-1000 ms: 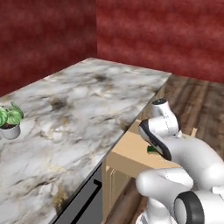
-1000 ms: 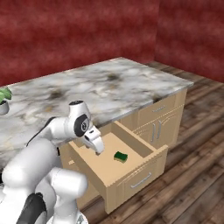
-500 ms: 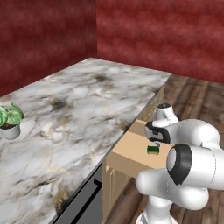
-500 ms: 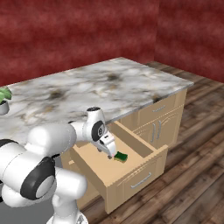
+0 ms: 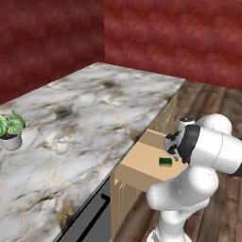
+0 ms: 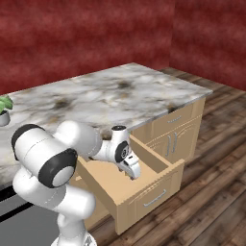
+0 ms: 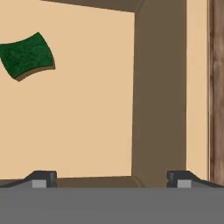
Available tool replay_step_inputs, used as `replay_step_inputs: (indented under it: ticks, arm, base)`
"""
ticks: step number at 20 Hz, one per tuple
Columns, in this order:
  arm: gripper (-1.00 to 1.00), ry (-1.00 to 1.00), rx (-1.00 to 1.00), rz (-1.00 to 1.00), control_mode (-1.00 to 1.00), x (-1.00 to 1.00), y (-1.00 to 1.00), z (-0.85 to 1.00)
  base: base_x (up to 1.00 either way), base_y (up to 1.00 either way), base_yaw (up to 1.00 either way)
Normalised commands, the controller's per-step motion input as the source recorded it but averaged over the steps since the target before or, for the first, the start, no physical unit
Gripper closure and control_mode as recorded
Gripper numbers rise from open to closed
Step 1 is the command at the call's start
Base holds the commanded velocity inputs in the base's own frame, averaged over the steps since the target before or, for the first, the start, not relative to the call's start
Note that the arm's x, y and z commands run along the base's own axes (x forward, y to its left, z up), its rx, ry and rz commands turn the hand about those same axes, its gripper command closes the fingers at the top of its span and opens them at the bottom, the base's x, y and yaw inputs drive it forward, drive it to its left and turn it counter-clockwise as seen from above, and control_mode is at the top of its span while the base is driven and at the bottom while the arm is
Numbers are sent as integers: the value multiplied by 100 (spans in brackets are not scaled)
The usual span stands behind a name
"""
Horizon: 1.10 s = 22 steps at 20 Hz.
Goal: Restock the sink supplies by placing the sponge and soap dispenser on the counter and next to the sink. Make sure the soap dispenser is upright.
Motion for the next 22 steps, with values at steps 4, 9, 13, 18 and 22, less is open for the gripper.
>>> replay_step_inputs:
  ticks: [4,9,13,18,22]
  arm:
    - [-100,0,7,0,-100,12,-42,-39]
    - [-100,0,6,0,-100,1,-45,-34]
    - [-100,0,6,0,-100,0,-54,-25]
    - [-100,0,2,0,-100,-6,-59,-32]
    - [-100,0,2,0,-100,-26,-71,-18]
  base:
    - [0,0,0]
    - [0,0,0]
    - [0,0,0]
    - [0,0,0]
    - [0,0,0]
